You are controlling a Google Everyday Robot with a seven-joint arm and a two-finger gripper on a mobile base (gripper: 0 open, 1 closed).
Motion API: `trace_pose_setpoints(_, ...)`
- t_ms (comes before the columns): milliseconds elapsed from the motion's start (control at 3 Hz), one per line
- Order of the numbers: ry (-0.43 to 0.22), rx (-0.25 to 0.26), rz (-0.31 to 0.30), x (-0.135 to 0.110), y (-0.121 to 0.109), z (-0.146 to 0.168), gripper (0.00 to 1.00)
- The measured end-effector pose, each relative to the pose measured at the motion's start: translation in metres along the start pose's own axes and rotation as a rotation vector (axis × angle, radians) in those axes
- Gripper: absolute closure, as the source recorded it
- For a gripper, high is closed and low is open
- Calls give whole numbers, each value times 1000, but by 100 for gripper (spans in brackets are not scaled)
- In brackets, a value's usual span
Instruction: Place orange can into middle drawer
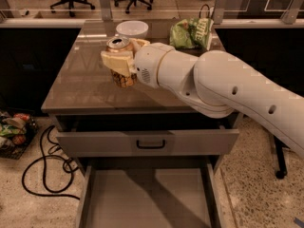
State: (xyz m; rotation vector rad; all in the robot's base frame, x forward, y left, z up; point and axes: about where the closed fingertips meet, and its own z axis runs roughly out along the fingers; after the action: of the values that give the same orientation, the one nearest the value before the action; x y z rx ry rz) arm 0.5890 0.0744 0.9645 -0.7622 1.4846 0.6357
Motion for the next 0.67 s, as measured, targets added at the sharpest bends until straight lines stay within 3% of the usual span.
trace_pose_setpoints(667, 29, -104, -24, 38, 19, -73, 100)
